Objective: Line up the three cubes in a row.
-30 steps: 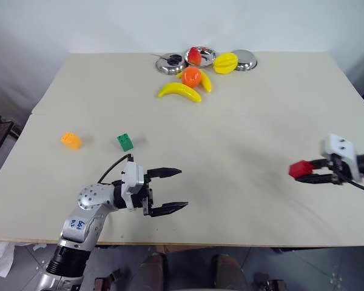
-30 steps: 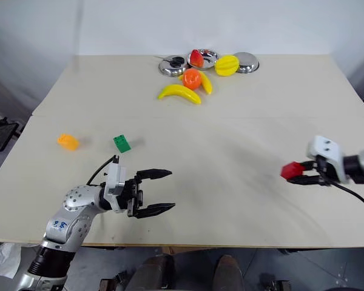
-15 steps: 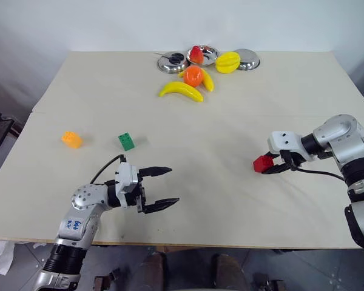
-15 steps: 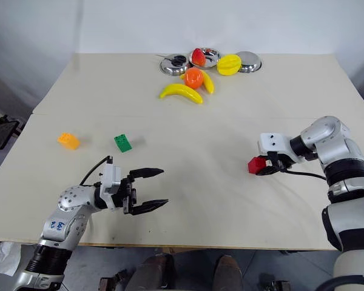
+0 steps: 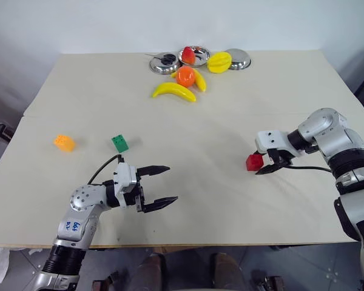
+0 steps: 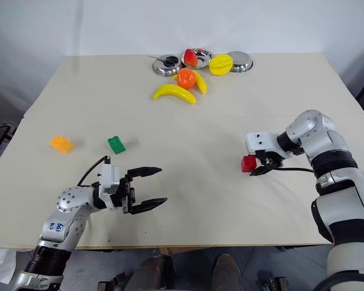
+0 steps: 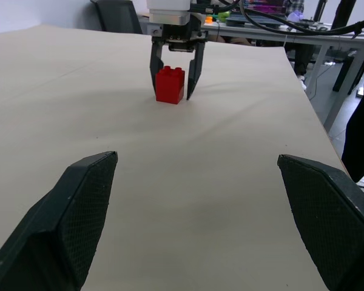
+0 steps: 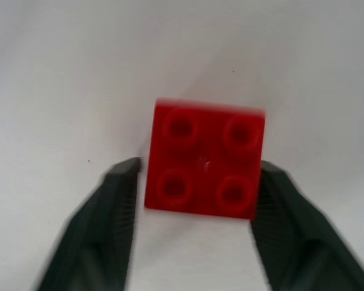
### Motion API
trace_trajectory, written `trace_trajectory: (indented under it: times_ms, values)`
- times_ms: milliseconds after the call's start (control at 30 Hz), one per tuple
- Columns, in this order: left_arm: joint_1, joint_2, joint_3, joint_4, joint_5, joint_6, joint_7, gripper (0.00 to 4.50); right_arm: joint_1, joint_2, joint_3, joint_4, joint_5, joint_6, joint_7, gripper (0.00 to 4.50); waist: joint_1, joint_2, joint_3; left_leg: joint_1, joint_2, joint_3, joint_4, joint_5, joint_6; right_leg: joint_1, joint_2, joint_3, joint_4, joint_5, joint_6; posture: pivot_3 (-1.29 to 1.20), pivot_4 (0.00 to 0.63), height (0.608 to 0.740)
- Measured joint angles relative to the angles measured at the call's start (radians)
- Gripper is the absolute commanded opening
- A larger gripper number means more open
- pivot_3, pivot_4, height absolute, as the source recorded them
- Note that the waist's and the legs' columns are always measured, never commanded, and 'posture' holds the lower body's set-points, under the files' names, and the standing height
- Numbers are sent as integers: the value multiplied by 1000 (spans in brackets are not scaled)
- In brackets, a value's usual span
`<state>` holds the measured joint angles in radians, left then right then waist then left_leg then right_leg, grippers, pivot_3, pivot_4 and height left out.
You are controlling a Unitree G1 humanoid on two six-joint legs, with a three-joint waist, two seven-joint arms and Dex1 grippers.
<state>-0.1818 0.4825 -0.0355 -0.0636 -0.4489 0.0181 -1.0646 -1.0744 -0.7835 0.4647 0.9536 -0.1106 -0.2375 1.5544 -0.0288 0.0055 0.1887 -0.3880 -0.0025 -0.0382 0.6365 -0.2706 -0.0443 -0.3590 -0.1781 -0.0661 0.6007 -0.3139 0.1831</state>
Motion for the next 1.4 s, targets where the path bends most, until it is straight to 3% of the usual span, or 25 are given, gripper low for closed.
trace_trajectory:
  times_ms: [100,233,467,600,667,800,1033,1233,1333,1400]
  values:
    - [1,4,14,8,3,-9,0,4500,20,-13,-32,-18,60,-9,0,4438,2,0,0,0,0,0,0,0,0,-1,0,0,0,0,0,0,150,740]
    - [17,24,52,47,4,-19,0,4500,90,-115,-80,-111,212,-57,1,4438,12,0,1,-1,0,0,0,0,0,0,0,0,-2,0,0,0,150,740]
    - [82,46,137,86,2,-34,17,4500,355,-301,-203,-312,582,-75,2,4438,27,0,1,-1,0,1,0,-2,1,0,0,0,-2,0,0,0,150,740]
    - [182,47,335,157,-27,-52,134,4500,639,-290,-532,-417,779,24,-39,4438,28,-3,2,1,1,1,-2,-2,0,1,0,-1,-4,0,0,0,150,740]
    - [235,46,427,169,-48,-50,183,4500,780,-247,-635,-478,808,50,-101,4438,27,-5,3,0,1,3,-1,-4,0,1,0,0,-4,0,0,0,150,740]
    - [333,39,528,170,-76,-48,222,4500,952,-130,-751,-555,794,7,-180,4438,28,-5,3,1,1,5,0,-5,1,0,0,2,-7,0,0,0,150,740]
    - [405,40,634,163,-119,-46,239,4500,1026,-60,-859,-721,813,58,-244,4438,29,-6,2,2,2,5,0,-5,1,0,0,2,-6,0,0,0,150,740]
    - [246,71,511,163,-69,-35,225,4500,998,-34,-855,-731,776,88,-258,4438,58,-6,2,1,1,4,3,-5,1,1,0,2,-5,1,-1,0,150,740]
    - [37,86,426,266,-4,-43,230,4500,986,-32,-852,-735,766,112,-258,4438,66,-6,2,0,1,4,6,-5,1,0,0,2,-3,1,-1,0,150,740]
    - [-159,89,356,432,52,-58,212,4500,988,-32,-854,-750,763,135,-259,4438,68,-6,2,1,1,4,8,-5,1,1,0,2,0,1,-1,0,150,740]
